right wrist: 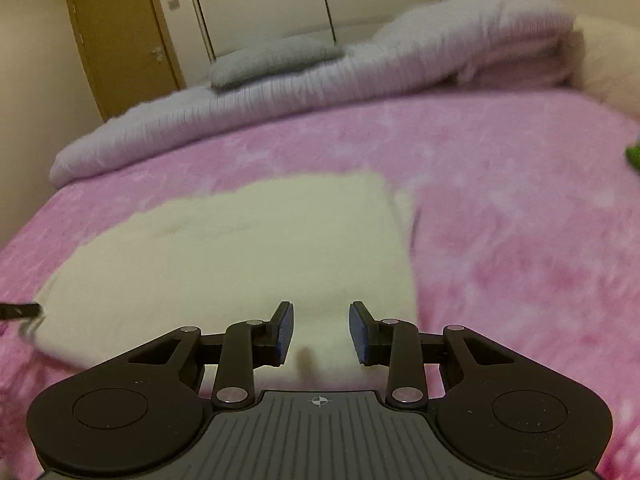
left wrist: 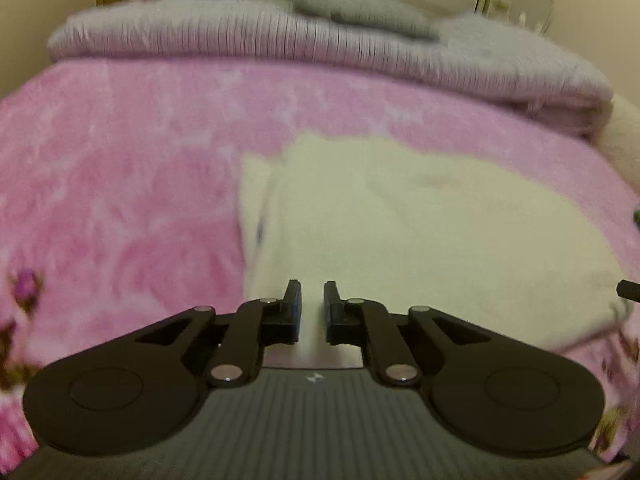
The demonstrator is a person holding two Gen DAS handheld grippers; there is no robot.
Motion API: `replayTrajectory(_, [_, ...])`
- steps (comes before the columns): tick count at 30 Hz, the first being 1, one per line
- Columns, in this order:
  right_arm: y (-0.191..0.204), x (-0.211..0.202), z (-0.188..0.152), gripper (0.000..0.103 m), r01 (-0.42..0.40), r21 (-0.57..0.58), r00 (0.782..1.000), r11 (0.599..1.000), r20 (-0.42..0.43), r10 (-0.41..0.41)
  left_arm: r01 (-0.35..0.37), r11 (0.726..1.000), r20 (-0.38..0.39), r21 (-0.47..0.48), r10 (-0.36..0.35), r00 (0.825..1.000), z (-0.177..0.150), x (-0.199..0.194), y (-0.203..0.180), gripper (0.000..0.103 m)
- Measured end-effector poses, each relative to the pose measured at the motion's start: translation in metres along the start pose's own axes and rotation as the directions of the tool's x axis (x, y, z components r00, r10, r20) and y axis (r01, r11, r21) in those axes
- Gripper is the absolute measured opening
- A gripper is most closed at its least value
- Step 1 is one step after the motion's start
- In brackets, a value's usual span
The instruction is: Fold clothes
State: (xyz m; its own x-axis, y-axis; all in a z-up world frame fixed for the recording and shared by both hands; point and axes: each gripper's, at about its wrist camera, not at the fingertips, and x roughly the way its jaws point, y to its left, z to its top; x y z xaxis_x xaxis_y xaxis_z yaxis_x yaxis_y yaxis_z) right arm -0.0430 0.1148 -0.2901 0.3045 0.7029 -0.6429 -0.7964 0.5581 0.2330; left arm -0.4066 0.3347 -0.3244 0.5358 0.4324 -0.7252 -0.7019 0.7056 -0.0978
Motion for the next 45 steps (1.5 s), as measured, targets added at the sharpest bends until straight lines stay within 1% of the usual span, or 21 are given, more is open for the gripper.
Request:
replayTrajectory(1, [-0.001, 0.005, -0.003, 0.033, 0.028, 0.0, 0.999, 1.0, -0.034, -0.028, -0.014, 1.0, -0.015, 0.008, 0.014, 1.0, -0.004, 0.002, -0.002, 0.008])
replayTrajectory(2, [-0.001, 0.007, -0.007, 0.033, 0.05, 0.0, 0.998, 0.999, -0.046, -0.05, -0.026, 1.0, -0.022, 0.014, 0.026, 0.999, -0.007, -0.001, -0.006, 0.008])
replayTrajectory(4, [0.003, 0.001, -0.007, 0.033, 0.07, 0.005, 0.997, 0.998, -0.041, -0.07, -0.044, 0.999, -0.033, 0.018, 0.045, 0.998, -0.009, -0.011, -0.012, 0.009])
replayTrajectory(6, [0.011, -0.007, -0.005, 0.034, 0.1, -0.015, 0.993, 0.995, -0.056, -0.101, -0.054, 0.998, -0.052, 0.01, 0.054, 0.997, -0.011, -0.019, -0.015, 0.009])
replayTrajectory(7, [0.016, -0.011, -0.006, 0.037, 0.108, -0.021, 0.992, 0.994, -0.057, -0.109, -0.059, 0.998, -0.061, 0.006, 0.059, 0.996, -0.012, -0.023, -0.016, 0.009])
replayTrajectory(9, [0.023, -0.023, -0.008, 0.037, 0.101, -0.01, 0.993, 0.995, -0.052, -0.101, -0.069, 0.998, -0.08, -0.002, 0.068, 0.994, -0.014, -0.031, -0.02, 0.013])
replayTrajectory(11, [0.026, -0.029, -0.01, 0.038, 0.087, 0.027, 0.994, 0.996, -0.066, -0.085, -0.076, 0.997, -0.091, -0.005, 0.076, 0.993, -0.016, -0.04, -0.024, 0.016])
replayTrajectory(14, [0.03, -0.036, -0.019, 0.038, 0.091, 0.076, 0.992, 0.993, -0.096, -0.084, -0.077, 0.997, -0.083, 0.004, 0.078, 0.994, -0.021, -0.056, -0.031, 0.018])
replayTrajectory(18, [0.038, -0.045, -0.027, 0.038, 0.114, 0.082, 0.988, 0.99, -0.118, -0.104, -0.074, 0.997, -0.063, 0.021, 0.075, 0.995, -0.026, -0.076, -0.039, 0.022])
replayTrajectory(22, [0.045, -0.057, -0.031, 0.039, 0.111, 0.091, 0.989, 0.99, -0.113, -0.101, -0.068, 0.997, -0.048, 0.033, 0.069, 0.996, -0.033, -0.094, -0.045, 0.023])
replayTrajectory(29, [0.055, -0.076, -0.035, 0.039, 0.098, 0.099, 0.992, 0.99, -0.083, -0.09, -0.058, 0.997, -0.027, 0.053, 0.059, 0.998, -0.041, -0.114, -0.054, 0.025])
replayTrajectory(30, [0.056, -0.079, -0.036, 0.04, 0.096, 0.103, 0.993, 0.99, -0.08, -0.088, -0.058, 0.997, -0.024, 0.056, 0.059, 0.998, -0.042, -0.116, -0.055, 0.025])
replayTrajectory(31, [0.056, -0.081, -0.037, 0.049, 0.094, 0.108, 0.993, 0.99, -0.077, -0.086, -0.059, 0.997, -0.022, 0.058, 0.06, 0.998, -0.043, -0.118, -0.056, 0.025])
replayTrajectory(33, [0.057, -0.085, -0.037, 0.065, 0.087, 0.118, 0.995, 0.989, -0.065, -0.079, -0.061, 0.996, -0.016, 0.063, 0.062, 0.998, -0.044, -0.123, -0.058, 0.025])
replayTrajectory(39, [0.06, -0.1, -0.037, 0.065, 0.06, 0.135, 0.998, 0.989, -0.042, -0.055, -0.065, 0.994, 0.002, 0.083, 0.065, 0.998, -0.048, -0.134, -0.064, 0.028])
replayTrajectory(45, [0.061, -0.106, -0.037, 0.065, 0.069, 0.141, 0.997, 0.988, -0.039, -0.064, -0.071, 0.993, 0.007, 0.096, 0.07, 0.997, -0.05, -0.139, -0.068, 0.03])
